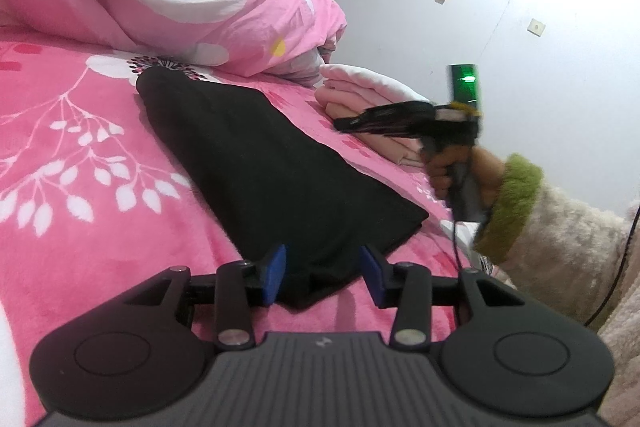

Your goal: Fold clothes

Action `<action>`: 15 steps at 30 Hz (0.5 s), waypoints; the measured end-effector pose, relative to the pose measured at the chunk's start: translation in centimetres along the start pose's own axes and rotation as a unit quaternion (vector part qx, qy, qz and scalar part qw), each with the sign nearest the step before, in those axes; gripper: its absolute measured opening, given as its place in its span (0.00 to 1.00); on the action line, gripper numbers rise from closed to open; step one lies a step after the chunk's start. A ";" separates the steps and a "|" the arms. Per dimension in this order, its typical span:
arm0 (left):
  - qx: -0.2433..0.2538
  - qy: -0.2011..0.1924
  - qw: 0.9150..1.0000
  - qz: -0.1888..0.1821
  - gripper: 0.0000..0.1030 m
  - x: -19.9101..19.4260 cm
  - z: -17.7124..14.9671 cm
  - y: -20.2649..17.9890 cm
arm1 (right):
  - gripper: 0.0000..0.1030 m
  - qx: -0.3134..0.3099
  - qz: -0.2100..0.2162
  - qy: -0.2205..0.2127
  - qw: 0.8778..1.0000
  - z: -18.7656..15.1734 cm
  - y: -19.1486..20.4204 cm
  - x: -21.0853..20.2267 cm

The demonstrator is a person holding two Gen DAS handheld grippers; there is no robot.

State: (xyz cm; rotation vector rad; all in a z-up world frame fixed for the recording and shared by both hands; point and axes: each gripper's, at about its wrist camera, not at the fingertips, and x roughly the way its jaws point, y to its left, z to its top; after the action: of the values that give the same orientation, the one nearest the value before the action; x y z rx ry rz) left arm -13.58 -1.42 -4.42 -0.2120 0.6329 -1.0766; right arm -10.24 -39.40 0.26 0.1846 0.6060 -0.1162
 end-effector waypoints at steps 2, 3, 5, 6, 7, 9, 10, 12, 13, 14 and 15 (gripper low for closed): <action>0.000 0.000 1.000 -0.001 0.42 0.0 0.0 0.1 | 0.07 0.006 0.017 -0.006 1.000 0.1 -0.4 -1.8; -0.001 -0.001 1.000 -0.002 0.42 0.0 0.0 0.1 | 0.07 -0.001 0.031 -0.004 1.000 0.0 -0.2 -2.5; -0.001 -0.001 1.000 -0.002 0.42 0.0 -0.1 0.2 | 0.07 -0.033 0.061 0.011 0.998 -0.8 0.8 -3.1; -0.001 -0.001 1.000 -0.003 0.42 0.0 -0.1 0.2 | 0.06 -0.054 0.076 0.023 0.995 -1.4 1.3 -3.2; 0.000 -0.002 1.000 -0.002 0.42 0.0 -0.1 0.2 | 0.06 -0.076 0.083 0.044 0.993 -2.3 1.8 -2.9; 0.003 -0.002 1.000 -0.002 0.42 -0.1 -0.1 0.1 | 0.04 -0.111 0.070 0.083 0.988 -3.9 2.1 -1.9; 0.003 -0.002 1.000 -0.002 0.42 -0.1 -0.1 0.1 | 0.04 -0.106 0.070 0.080 0.989 -4.3 1.6 -2.0; 0.002 -0.002 1.000 -0.001 0.42 -0.1 -0.1 0.0 | 0.07 -0.065 0.039 0.065 0.995 -3.6 0.4 -2.9; 0.002 -0.002 1.000 -0.002 0.42 -0.2 -0.1 0.1 | 0.07 -0.048 0.034 0.055 0.997 -3.2 0.0 -3.6; 0.001 -0.002 1.000 -0.002 0.42 -0.2 -0.1 0.1 | 0.07 -0.032 0.033 0.043 0.998 -2.9 -0.5 -4.5; 0.001 -0.002 1.000 -0.002 0.42 -0.2 -0.1 0.0 | 0.07 -0.007 0.043 0.037 0.998 -2.9 -0.9 -5.3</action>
State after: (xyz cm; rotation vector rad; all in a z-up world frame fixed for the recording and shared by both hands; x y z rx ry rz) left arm -13.69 -1.17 -4.46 -0.2140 0.6284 -1.0811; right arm -16.33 -39.38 0.87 0.2021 0.6721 -0.0230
